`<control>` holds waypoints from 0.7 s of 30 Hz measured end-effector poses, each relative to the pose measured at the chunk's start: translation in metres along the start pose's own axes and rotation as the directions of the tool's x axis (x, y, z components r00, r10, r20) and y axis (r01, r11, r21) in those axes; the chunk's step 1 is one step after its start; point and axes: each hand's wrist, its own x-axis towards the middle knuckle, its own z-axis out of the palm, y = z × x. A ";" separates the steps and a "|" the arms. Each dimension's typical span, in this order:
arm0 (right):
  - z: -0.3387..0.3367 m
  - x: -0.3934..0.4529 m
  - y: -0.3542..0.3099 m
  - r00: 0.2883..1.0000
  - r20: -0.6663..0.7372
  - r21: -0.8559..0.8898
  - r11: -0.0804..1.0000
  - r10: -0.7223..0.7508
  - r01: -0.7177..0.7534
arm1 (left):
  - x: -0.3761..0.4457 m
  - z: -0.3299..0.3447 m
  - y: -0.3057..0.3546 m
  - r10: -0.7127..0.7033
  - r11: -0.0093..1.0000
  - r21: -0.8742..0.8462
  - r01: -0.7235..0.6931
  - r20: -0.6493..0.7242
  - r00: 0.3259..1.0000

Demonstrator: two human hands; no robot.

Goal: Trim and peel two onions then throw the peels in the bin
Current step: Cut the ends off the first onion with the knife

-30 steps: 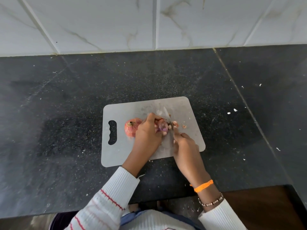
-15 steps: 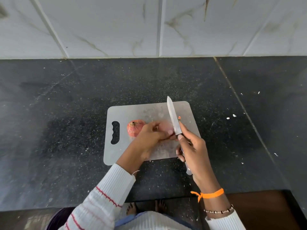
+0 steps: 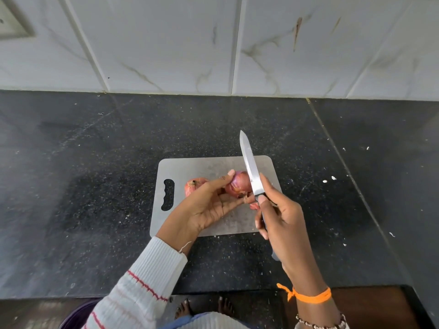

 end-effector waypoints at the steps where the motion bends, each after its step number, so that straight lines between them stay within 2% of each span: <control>1: 0.001 0.000 0.000 1.000 -0.005 -0.041 0.999 -0.029 0.029 | 0.000 0.001 0.000 -0.002 1.000 -0.017 0.002 0.004 1.000; 4: 0.008 0.001 0.004 0.994 -0.028 -0.186 0.977 -0.108 0.101 | 0.000 0.007 -0.005 -0.042 0.996 -0.084 0.042 -0.005 0.999; 9: 0.031 -0.012 0.009 0.970 -0.030 -0.388 0.897 -0.241 0.210 | 0.003 0.014 -0.010 -0.100 0.945 -0.313 0.090 -0.015 0.995; 11: 0.040 -0.020 0.010 0.966 -0.024 -0.450 0.866 -0.257 0.219 | 0.005 0.015 -0.010 -0.077 0.948 -0.311 0.058 -0.048 0.996; 16: 0.032 -0.018 0.003 0.937 -0.098 -0.479 0.841 -0.336 0.252 | 0.007 0.015 -0.007 0.027 0.967 -0.253 -0.044 -0.070 0.997; 21: 0.034 -0.017 0.003 0.949 -0.089 -0.556 0.806 -0.304 0.206 | 0.005 0.013 -0.004 0.061 0.963 -0.253 -0.087 -0.109 0.992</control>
